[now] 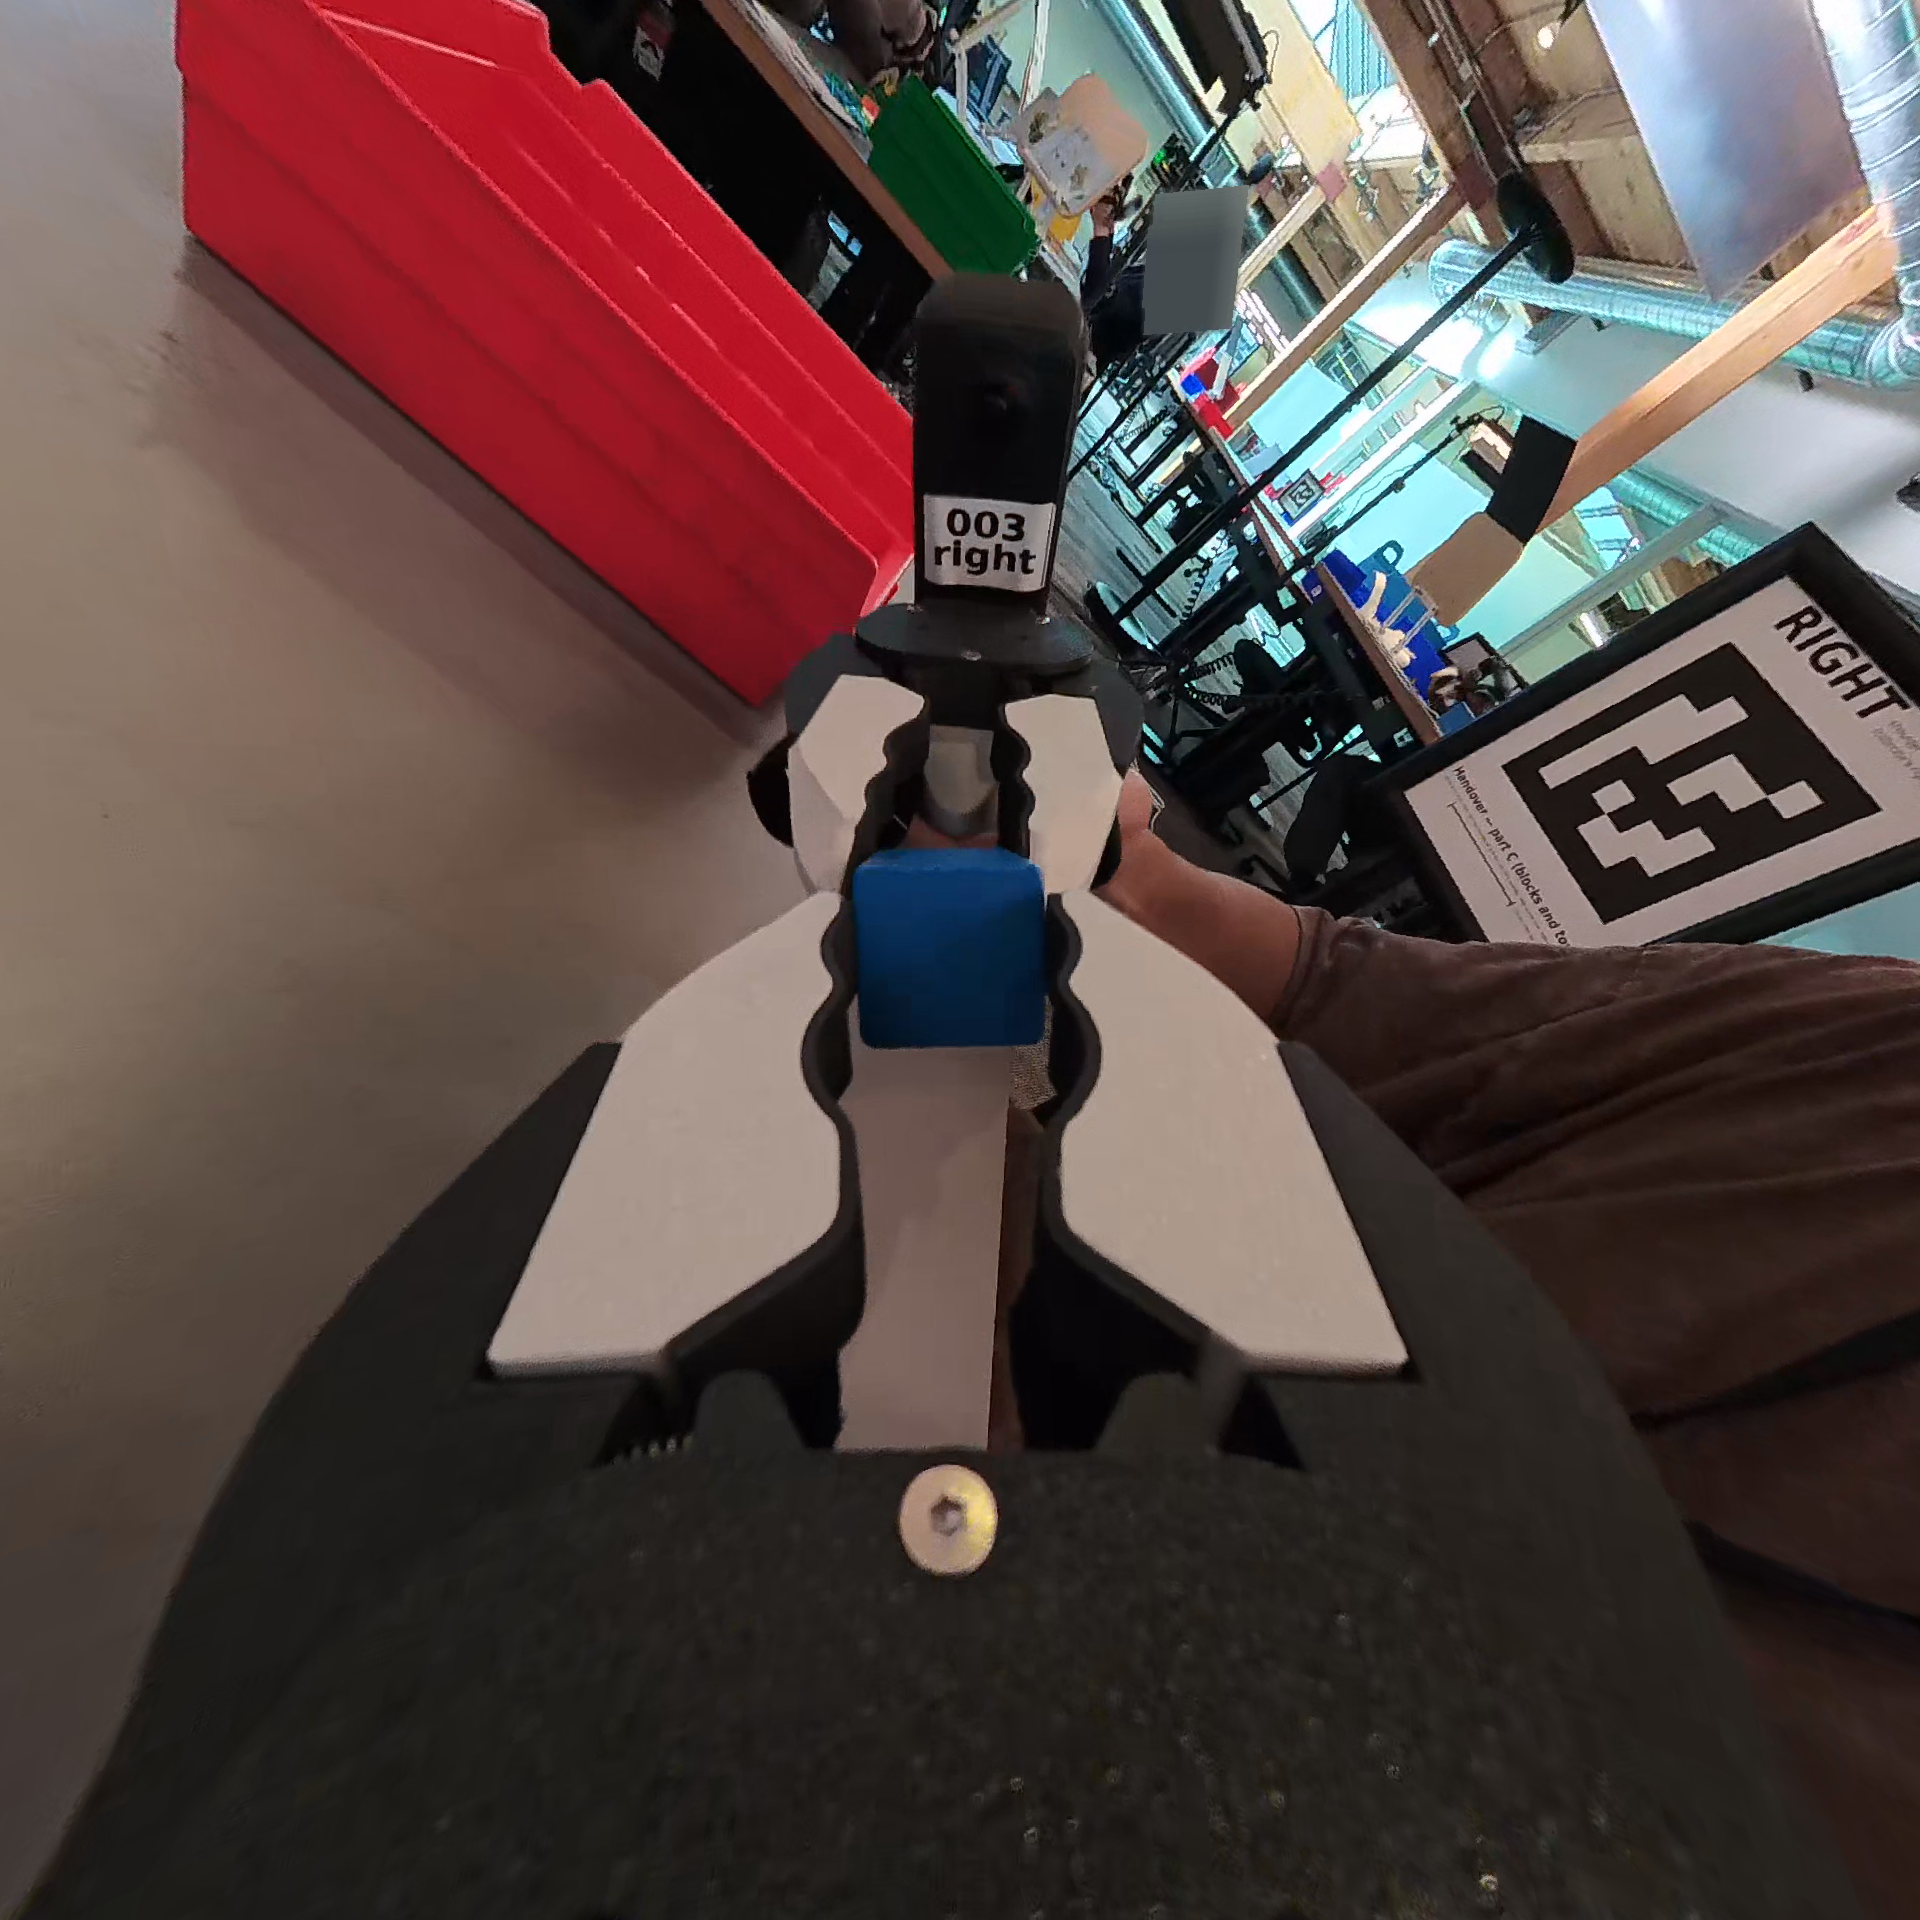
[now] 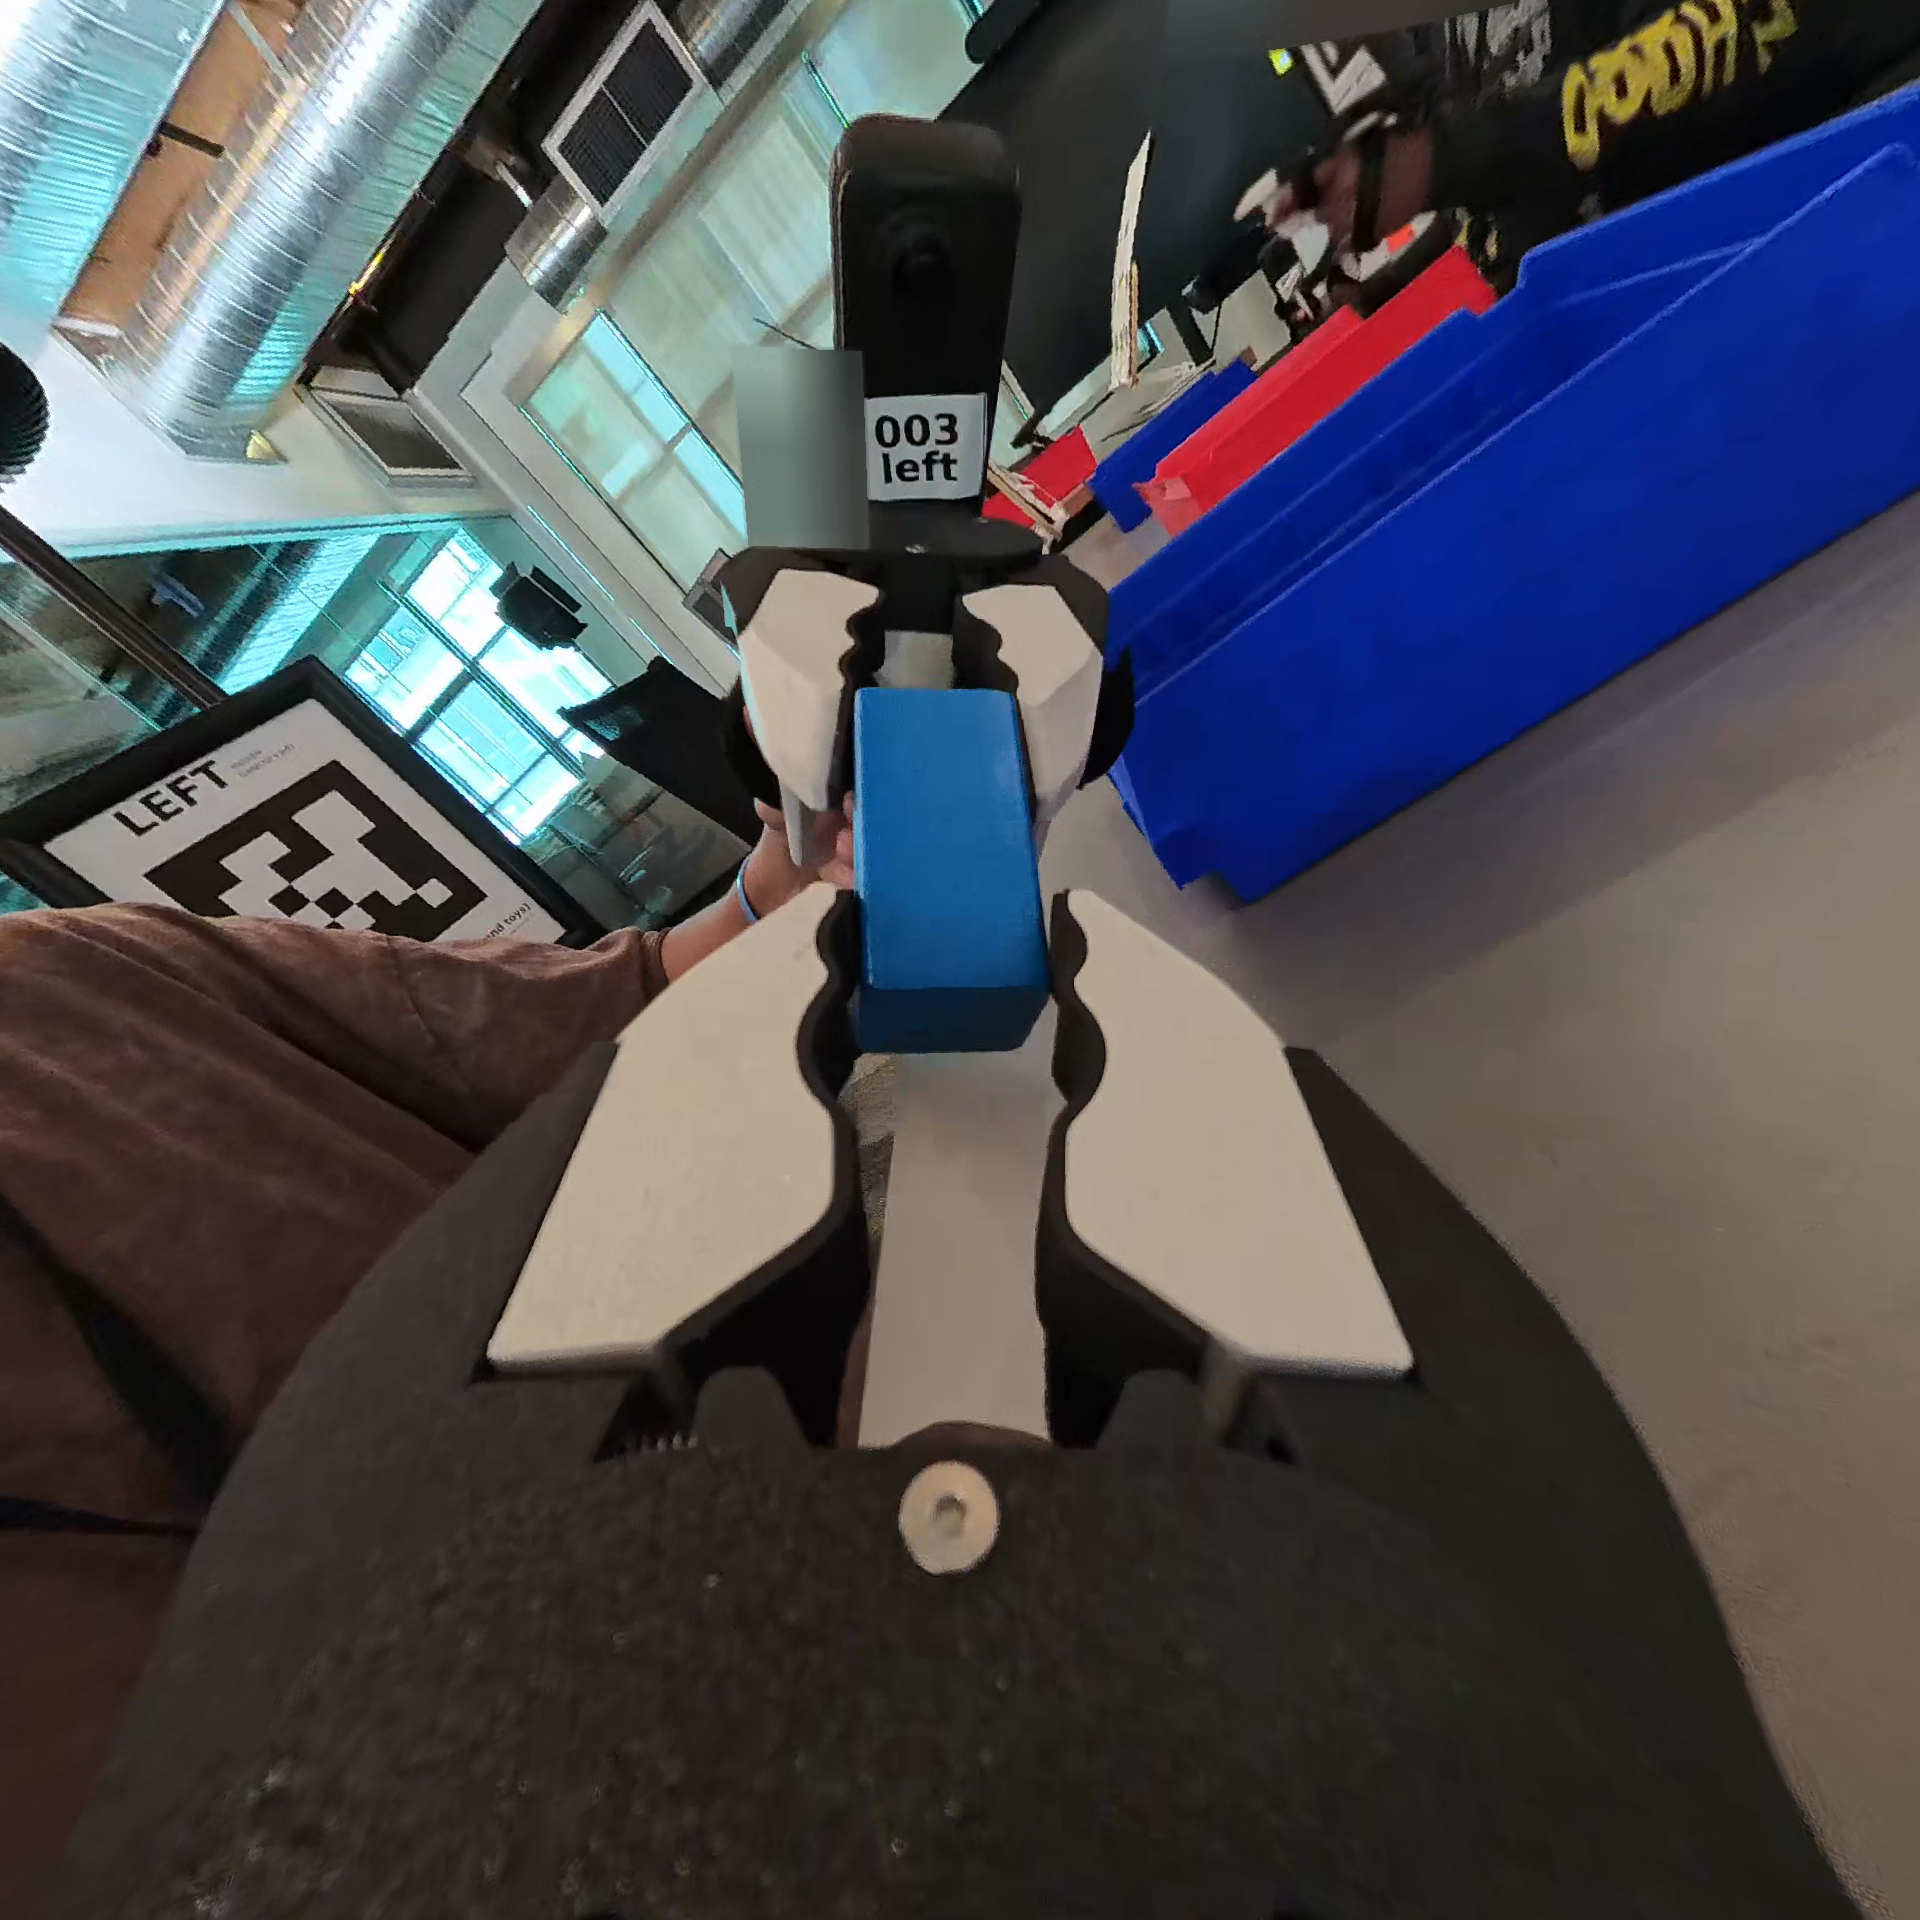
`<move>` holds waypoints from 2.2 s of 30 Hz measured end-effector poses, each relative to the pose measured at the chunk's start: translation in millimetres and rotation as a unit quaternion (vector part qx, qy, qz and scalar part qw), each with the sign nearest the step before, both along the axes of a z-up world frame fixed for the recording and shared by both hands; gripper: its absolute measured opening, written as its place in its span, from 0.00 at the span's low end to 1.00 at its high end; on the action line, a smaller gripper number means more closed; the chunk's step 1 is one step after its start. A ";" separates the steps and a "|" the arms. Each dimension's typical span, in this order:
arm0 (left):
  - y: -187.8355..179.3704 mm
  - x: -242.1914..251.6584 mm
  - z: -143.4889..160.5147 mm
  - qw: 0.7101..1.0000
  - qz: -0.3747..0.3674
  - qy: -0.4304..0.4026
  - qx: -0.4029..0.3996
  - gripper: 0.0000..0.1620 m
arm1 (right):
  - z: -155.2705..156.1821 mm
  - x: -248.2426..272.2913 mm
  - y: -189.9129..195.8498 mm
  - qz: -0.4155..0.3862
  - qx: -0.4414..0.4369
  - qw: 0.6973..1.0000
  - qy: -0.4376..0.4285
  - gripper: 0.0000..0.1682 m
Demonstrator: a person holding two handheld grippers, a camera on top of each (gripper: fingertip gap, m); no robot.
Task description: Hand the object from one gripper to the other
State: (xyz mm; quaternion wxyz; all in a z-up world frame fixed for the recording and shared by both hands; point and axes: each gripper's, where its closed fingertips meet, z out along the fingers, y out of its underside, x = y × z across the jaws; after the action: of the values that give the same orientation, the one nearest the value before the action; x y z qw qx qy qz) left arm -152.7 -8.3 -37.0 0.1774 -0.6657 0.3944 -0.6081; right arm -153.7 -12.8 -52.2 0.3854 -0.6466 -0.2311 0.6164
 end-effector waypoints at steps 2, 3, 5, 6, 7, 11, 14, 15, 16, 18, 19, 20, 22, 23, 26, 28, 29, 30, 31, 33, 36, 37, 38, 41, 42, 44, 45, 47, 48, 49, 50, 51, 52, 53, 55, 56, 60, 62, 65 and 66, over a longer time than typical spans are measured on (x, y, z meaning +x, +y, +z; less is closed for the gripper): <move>-0.4 -0.3 -0.4 1.000 0.003 -0.004 -0.007 0.21 | -0.1 0.1 -0.3 -0.001 -0.005 1.000 0.001 0.21; -1.2 -1.6 1.2 1.000 0.006 -0.006 -0.012 0.21 | 0.5 0.1 -1.6 -0.001 -0.003 1.000 -0.005 0.21; -4.0 -11.2 13.5 0.999 0.023 -0.032 -0.022 0.29 | 7.6 6.9 -2.8 -0.021 0.016 0.999 -0.029 0.21; -6.0 -19.4 19.8 0.998 0.035 -0.043 -0.019 0.35 | 17.4 15.9 -2.9 -0.037 0.029 0.998 -0.041 0.21; -6.8 -28.2 23.1 0.998 0.051 -0.046 -0.007 0.38 | 31.1 29.9 -1.4 -0.060 0.047 0.995 -0.060 0.21; -13.4 -62.0 7.8 0.988 0.141 -0.038 0.054 0.34 | 110.2 137.0 20.5 -0.247 0.137 0.944 -0.171 0.21; -27.2 -74.4 -18.7 0.984 0.171 -0.021 0.049 0.32 | 141.5 257.2 43.5 -0.427 0.167 0.828 -0.324 0.21; -30.4 -76.3 -25.7 0.983 0.178 -0.017 0.044 0.31 | 136.0 293.9 49.7 -0.462 0.154 0.787 -0.379 0.21; -33.4 -76.7 -30.5 0.982 0.184 -0.019 0.039 0.29 | 117.9 322.3 55.0 -0.469 0.122 0.761 -0.431 0.21; -39.4 -72.5 -38.1 0.982 0.187 -0.018 0.034 0.29 | 60.0 356.4 67.2 -0.445 0.043 0.741 -0.501 0.21; -43.2 -68.8 -41.8 0.983 0.181 -0.012 0.035 0.29 | 28.6 361.5 74.2 -0.420 0.005 0.749 -0.512 0.21; -47.7 -64.8 -44.7 0.984 0.172 -0.006 0.040 0.29 | -1.6 361.1 79.0 -0.384 -0.028 0.761 -0.522 0.21; -55.7 -58.1 -50.0 0.986 0.154 0.010 0.064 0.28 | -51.6 358.4 79.1 -0.317 -0.079 0.761 -0.561 0.21; -58.4 -55.8 -53.1 0.986 0.147 0.021 0.080 0.28 | -67.3 354.2 80.0 -0.293 -0.080 0.759 -0.576 0.21; -61.3 -51.0 -59.0 0.981 0.141 0.047 0.122 0.28 | -97.1 336.9 85.4 -0.247 -0.086 0.768 -0.585 0.21; -64.5 -48.8 -63.6 0.981 0.132 0.058 0.129 0.28 | -109.4 335.5 90.7 -0.236 -0.087 0.759 -0.600 0.21; -65.6 -48.4 -65.6 0.981 0.131 0.061 0.129 0.28 | -111.9 334.9 94.9 -0.239 -0.082 0.759 -0.601 0.21; -66.4 -48.0 -66.7 0.982 0.129 0.062 0.126 0.28 | -111.5 331.8 99.8 -0.243 -0.072 0.766 -0.591 0.21; -67.2 -47.5 -66.8 0.983 0.125 0.060 0.121 0.28 | -112.7 327.8 102.1 -0.241 -0.070 0.774 -0.581 0.21; -66.3 -47.1 -65.2 0.985 0.125 0.054 0.110 0.28 | -118.9 327.9 101.0 -0.235 -0.079 0.774 -0.583 0.21; -63.9 -49.2 -69.1 0.986 0.125 0.056 0.098 0.28 | -131.1 332.0 94.0 -0.216 -0.107 0.769 -0.592 0.21; -62.9 -50.1 -70.3 0.986 0.126 0.058 0.093 0.28 | -131.4 331.7 95.2 -0.221 -0.108 0.773 -0.584 0.21; -62.1 -50.5 -69.5 0.986 0.128 0.055 0.089 0.28 | -131.7 330.4 96.1 -0.224 -0.108 0.779 -0.576 0.21; -61.9 -50.5 -65.7 0.988 0.127 0.045 0.078 0.28 | -135.0 327.7 97.6 -0.229 -0.106 0.787 -0.563 0.21; -61.2 -51.2 -66.0 0.987 0.131 0.045 0.082 0.28 | -134.9 327.8 97.9 -0.231 -0.106 0.787 -0.562 0.21; -60.1 -52.1 -66.5 0.986 0.135 0.050 0.090 0.28 | -134.1 327.6 97.0 -0.235 -0.103 0.788 -0.559 0.23; -60.1 -52.2 -65.6 0.985 0.135 0.051 0.093 0.28 | -130.0 328.1 95.9 -0.240 -0.098 0.788 -0.559 0.27; -59.7 -52.8 -60.9 0.984 0.139 0.047 0.103 0.28 | -103.5 333.6 90.8 -0.262 -0.075 0.781 -0.562 0.30; -59.1 -53.8 -59.0 0.982 0.142 0.046 0.112 0.28 | -78.3 335.8 88.0 -0.282 -0.053 0.779 -0.558 0.31; -58.2 -55.3 -58.3 0.980 0.146 0.049 0.123 0.28 | -45.7 336.7 84.3 -0.309 -0.023 0.775 -0.550 0.32; -56.8 -57.0 -57.4 0.978 0.151 0.052 0.134 0.28 | -8.0 336.1 78.9 -0.342 0.014 0.769 -0.540 0.33; -55.1 -58.5 -55.7 0.975 0.157 0.053 0.145 0.28 | 31.4 332.7 70.9 -0.378 0.054 0.761 -0.525 0.32; -53.3 -59.6 -52.9 0.973 0.164 0.051 0.155 0.28 | 68.8 324.8 60.4 -0.410 0.096 0.754 -0.504 0.30; -51.6 -60.7 -49.9 0.970 0.171 0.047 0.163 0.30 | 101.9 311.8 48.7 -0.433 0.141 0.752 -0.477 0.29; -48.8 -63.3 -46.3 0.965 0.185 0.041 0.182 0.33 | 147.0 272.3 26.7 -0.449 0.231 0.758 -0.413 0.28; -47.4 -64.8 -46.2 0.962 0.190 0.043 0.191 0.34 | 155.7 247.9 17.1 -0.443 0.262 0.767 -0.384 0.28; -42.8 -69.1 -44.8 0.954 0.199 0.055 0.217 0.36 | 83.7 119.2 -26.2 -0.282 0.249 0.886 -0.272 0.29; -40.0 -73.0 -42.9 0.950 0.208 0.060 0.224 0.37 | 15.6 61.9 -60.7 -0.149 0.199 0.937 -0.246 0.30; -35.2 -81.1 -33.8 0.949 0.219 0.067 0.215 0.36 | -45.8 35.0 -77.6 -0.117 0.186 0.938 -0.269 0.30; -31.8 -85.3 -26.9 0.950 0.225 0.068 0.206 0.36 | -55.1 30.2 -79.9 -0.109 0.190 0.934 -0.283 0.31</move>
State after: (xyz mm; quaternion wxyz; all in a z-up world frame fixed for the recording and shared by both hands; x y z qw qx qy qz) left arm -238.0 -40.1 -63.9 0.4156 -0.7259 0.3624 -0.4111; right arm -123.5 -92.7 -107.3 0.4844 -0.7300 -0.3717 0.3069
